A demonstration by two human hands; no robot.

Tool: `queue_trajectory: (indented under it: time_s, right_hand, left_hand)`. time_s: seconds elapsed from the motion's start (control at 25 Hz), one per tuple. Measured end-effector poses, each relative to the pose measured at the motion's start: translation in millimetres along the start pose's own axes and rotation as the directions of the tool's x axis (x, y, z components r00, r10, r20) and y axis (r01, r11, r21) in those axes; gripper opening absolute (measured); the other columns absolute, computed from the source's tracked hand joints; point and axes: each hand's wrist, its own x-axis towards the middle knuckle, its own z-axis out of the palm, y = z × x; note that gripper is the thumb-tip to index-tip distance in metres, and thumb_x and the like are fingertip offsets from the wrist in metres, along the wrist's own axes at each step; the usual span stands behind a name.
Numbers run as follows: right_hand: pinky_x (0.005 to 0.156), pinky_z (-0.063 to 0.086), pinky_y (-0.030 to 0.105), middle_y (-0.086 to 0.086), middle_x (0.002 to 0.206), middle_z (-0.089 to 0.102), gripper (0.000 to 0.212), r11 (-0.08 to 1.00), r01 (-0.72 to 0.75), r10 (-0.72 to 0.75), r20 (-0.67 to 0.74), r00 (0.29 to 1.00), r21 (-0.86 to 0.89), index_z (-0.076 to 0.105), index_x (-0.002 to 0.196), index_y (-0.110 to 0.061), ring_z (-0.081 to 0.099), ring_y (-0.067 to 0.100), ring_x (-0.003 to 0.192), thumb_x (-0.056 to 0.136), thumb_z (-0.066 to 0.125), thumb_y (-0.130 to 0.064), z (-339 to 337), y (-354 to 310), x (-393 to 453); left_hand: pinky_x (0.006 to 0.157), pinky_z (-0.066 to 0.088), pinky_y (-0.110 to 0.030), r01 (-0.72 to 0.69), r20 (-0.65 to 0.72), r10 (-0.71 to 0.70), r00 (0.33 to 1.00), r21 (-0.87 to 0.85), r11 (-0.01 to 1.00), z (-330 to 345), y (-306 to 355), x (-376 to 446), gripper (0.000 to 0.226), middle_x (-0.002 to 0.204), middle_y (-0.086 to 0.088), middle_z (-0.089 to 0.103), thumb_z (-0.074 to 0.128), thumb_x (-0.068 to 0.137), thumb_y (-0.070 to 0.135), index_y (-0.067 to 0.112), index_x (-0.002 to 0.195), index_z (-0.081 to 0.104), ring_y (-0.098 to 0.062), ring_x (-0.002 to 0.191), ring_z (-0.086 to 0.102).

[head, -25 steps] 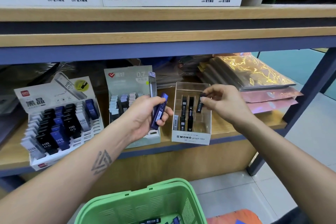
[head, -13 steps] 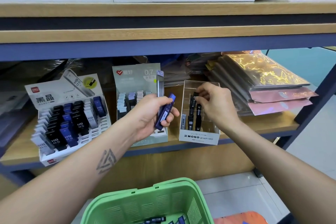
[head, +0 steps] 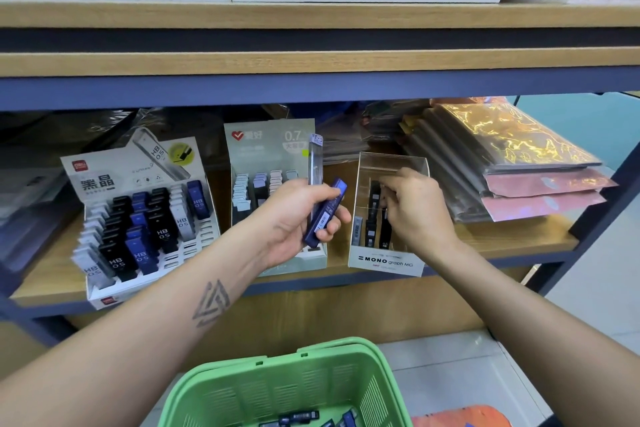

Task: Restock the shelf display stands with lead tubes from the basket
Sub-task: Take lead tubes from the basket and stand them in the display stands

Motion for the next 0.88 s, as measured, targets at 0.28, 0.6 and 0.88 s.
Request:
queue_trajectory:
  time_s: [0.28, 0.6, 0.88]
  right_hand:
    - [0.074, 0.06, 0.031, 0.002, 0.091, 0.077, 0.017, 0.569, -0.38, 0.139, 0.37, 0.918, 0.729, 0.077, 0.109, -0.016, 0.071, 0.012, 0.081, 0.095, 0.07, -0.021, -29.0, -32.6, -8.2]
    - [0.076, 0.06, 0.031, 0.017, 0.088, 0.074, 0.016, 0.272, -0.466, 0.146, 0.442, 0.885, 0.842, 0.071, 0.103, 0.002, 0.07, 0.022, 0.079, 0.089, 0.066, 0.009, -39.8, -44.2, -1.7]
    - [0.077, 0.061, 0.03, 0.018, 0.095, 0.075, 0.016, 0.216, -0.448, 0.011, 0.457, 0.889, 0.867, 0.07, 0.107, 0.002, 0.073, 0.022, 0.084, 0.091, 0.068, 0.0, -31.1, -89.7, 12.6]
  left_hand:
    - [0.057, 0.057, -0.028, -0.011, 0.036, 0.008, 0.999, 0.068, 0.998, -0.9, -4.7, -10.1, 0.016, 0.09, -0.025, 0.07, 0.053, 0.102, 0.008, -0.005, 0.11, 0.06, -0.025, 0.069, 0.068]
    - [0.069, 0.062, -0.037, 0.088, 0.091, -0.099, 0.991, 0.114, 0.99, -24.2, 4.7, -31.2, 0.028, 0.099, -0.023, 0.072, 0.053, 0.103, 0.016, -0.006, 0.119, 0.062, -0.029, 0.083, 0.071]
    - [0.046, 0.044, -0.02, -0.014, -0.075, 0.026, 0.997, 0.151, 0.988, -58.6, 13.3, -55.5, 0.004, 0.072, -0.012, 0.061, 0.067, 0.092, 0.003, 0.005, 0.089, 0.066, -0.018, 0.06, 0.056]
